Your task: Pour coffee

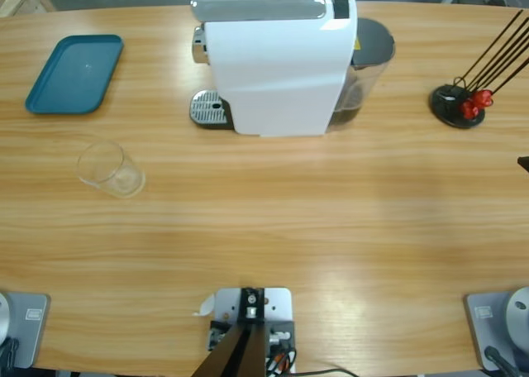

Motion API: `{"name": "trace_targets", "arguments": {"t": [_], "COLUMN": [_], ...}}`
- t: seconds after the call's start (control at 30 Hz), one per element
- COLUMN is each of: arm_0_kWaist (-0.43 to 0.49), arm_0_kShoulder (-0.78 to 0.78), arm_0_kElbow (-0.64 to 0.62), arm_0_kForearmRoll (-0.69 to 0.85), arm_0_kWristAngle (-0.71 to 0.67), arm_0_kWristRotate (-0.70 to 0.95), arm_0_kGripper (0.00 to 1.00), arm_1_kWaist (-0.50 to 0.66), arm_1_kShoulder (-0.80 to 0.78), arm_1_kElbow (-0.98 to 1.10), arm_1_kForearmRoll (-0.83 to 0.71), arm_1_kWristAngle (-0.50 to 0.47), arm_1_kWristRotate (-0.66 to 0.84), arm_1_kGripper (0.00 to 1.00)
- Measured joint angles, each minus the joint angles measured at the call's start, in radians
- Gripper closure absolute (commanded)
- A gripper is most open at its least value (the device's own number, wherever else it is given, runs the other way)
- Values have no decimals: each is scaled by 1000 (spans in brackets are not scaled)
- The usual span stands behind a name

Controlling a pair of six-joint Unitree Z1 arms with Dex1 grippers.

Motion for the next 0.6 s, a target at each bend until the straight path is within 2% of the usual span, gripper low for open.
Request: {"name": "trace_targets", "arguments": {"t": [0.17,0.3,0.4,0.53,0.6], "arm_0_kWaist": [0,-5,-5,-7,-13], "arm_0_kShoulder": [132,229,273,297,304], "arm_0_kElbow": [-95,-167,-176,-176,-176], "arm_0_kForearmRoll": [-2,16,24,26,33], "arm_0_kWristAngle": [0,-9,-23,-119,-150], "arm_0_kWristRotate": [-71,-86,-92,-93,-93], "arm_0_kGripper": [90,94,92,107,148], "arm_1_kWaist": [0,0,0,0,0], "arm_1_kShoulder": [0,0,2,6,8], "arm_1_kElbow": [0,0,0,0,0], "arm_1_kForearmRoll": [0,0,0,0,0], "arm_1_kWristAngle": [0,0,0,0,0], "arm_1_kWristRotate": [0,0,0,0,0], "arm_1_kGripper": [0,0,0,0,0]}}
